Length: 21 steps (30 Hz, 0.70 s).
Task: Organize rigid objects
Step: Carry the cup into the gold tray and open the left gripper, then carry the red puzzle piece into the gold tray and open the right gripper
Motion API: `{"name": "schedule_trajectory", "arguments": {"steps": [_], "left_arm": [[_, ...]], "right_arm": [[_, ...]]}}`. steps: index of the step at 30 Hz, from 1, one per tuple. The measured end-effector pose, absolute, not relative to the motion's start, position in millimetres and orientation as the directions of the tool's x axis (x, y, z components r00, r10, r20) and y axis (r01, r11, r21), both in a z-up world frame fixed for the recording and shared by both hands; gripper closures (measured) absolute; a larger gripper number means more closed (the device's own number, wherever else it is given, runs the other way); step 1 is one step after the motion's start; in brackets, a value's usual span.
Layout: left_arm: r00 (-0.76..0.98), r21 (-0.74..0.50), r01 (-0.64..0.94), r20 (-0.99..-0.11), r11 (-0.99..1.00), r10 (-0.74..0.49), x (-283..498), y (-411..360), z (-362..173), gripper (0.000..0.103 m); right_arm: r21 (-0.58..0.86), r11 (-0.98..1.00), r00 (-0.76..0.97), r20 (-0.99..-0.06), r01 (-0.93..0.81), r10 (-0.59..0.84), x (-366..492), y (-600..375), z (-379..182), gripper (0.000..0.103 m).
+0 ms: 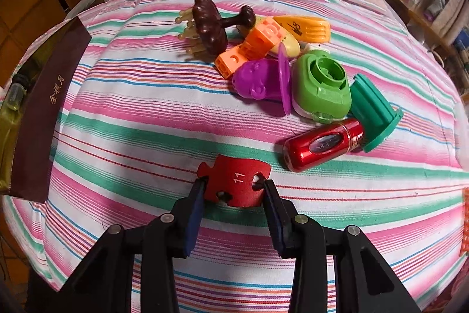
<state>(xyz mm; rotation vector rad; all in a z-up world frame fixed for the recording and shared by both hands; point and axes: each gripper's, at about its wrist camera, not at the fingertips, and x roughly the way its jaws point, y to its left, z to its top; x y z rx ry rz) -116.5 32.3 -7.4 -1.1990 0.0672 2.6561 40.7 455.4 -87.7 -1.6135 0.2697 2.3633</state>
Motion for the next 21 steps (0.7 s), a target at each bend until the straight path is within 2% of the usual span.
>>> {"name": "schedule_trajectory", "arguments": {"steps": [4,9,21], "left_arm": [[-0.666,-0.031,-0.249,-0.720,-0.968,0.195,-82.4,41.5,-1.7,0.048],[-0.643,-0.051,-0.297,-0.727,-0.953,0.240,-59.2,45.6,-2.4,0.048],[-0.649,-0.024,-0.291,-0.730,-0.957,0.215,-39.0,37.9,-6.7,0.048]], "right_arm": [[-0.009,-0.952,-0.350,-0.929,-0.306,0.121,38.4,451.0,-88.0,0.063],[-0.017,-0.955,-0.352,-0.928,-0.296,0.125,35.6,452.6,-89.8,0.063],[0.026,-0.958,-0.358,-0.930,-0.284,0.081,36.7,443.0,-87.9,0.063]]}}
